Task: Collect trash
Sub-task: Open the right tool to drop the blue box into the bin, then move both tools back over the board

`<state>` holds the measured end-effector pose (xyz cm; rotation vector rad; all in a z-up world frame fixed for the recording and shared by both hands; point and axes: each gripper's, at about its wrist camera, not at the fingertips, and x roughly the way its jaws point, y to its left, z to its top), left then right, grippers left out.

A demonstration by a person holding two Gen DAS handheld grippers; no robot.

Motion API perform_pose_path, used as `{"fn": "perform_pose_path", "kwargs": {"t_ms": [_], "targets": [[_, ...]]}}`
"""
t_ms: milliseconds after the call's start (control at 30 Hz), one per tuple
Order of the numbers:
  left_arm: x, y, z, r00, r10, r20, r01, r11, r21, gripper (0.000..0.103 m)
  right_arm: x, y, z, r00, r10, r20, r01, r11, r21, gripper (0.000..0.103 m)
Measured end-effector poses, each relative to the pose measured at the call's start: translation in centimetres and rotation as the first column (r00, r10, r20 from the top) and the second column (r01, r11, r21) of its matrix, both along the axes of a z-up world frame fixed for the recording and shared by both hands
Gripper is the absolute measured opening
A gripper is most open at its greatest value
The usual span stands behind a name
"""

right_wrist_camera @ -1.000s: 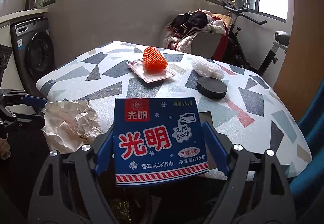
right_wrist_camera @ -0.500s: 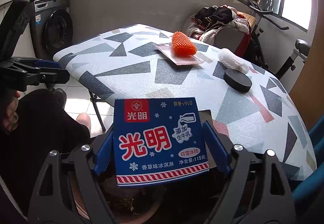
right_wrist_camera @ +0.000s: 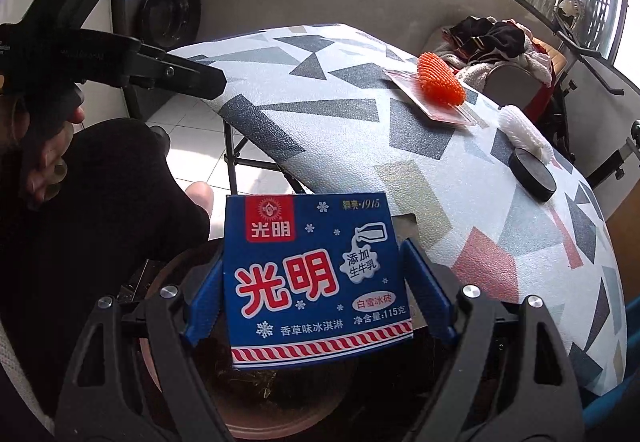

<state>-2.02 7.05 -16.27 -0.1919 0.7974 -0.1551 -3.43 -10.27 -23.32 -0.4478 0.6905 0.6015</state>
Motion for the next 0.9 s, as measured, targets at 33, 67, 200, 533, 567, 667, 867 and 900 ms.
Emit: {"fn": "perform_pose_path", "kwargs": {"t_ms": [33,67,200,533,567,667,867,900], "targets": [[0.0,0.0,0.0,1.0,0.001,0.0,-0.001,1.0,-0.001,0.097,0.1,0.0,0.0,1.0,-0.003,-0.004,0.003,1.0,0.002,0.082],[0.0,0.1,0.0,1.0,0.002,0.0,-0.002,1.0,-0.003,0.097,0.1,-0.1,-0.1,1.0,-0.005,-0.008,0.005,1.0,0.003,0.082],[0.0,0.1,-0.1,1.0,0.003,-0.003,-0.003,1.0,-0.004,0.097,0.2,-0.2,-0.1,1.0,-0.007,-0.012,0.007,1.0,0.003,0.09],[0.2,-0.7,-0.3,1.0,-0.022,-0.018,0.022,1.0,0.02,0.097,1.0,-1.1,0.3,0.997,-0.075,-0.006,0.075,0.997,0.035,0.095],[0.2,-0.7,-0.4,1.0,-0.021,-0.019,0.021,1.0,0.021,0.097,1.1,-1.3,0.2,0.996,-0.085,-0.01,0.085,0.996,0.039,0.096],[0.3,-0.6,-0.5,0.999,-0.016,-0.029,0.016,1.0,0.019,0.097,1.6,-1.7,0.1,0.994,-0.11,-0.022,0.111,0.993,0.044,0.096],[0.6,-0.4,-0.7,0.999,0.008,-0.047,-0.007,1.0,0.023,0.097,1.9,-2.1,0.3,0.991,-0.132,-0.025,0.133,0.989,0.061,0.097],[0.9,-0.6,-0.8,0.998,0.001,-0.063,0.001,1.0,0.029,0.097,2.0,-2.2,0.2,0.991,-0.134,-0.028,0.136,0.989,0.063,0.097]]}}
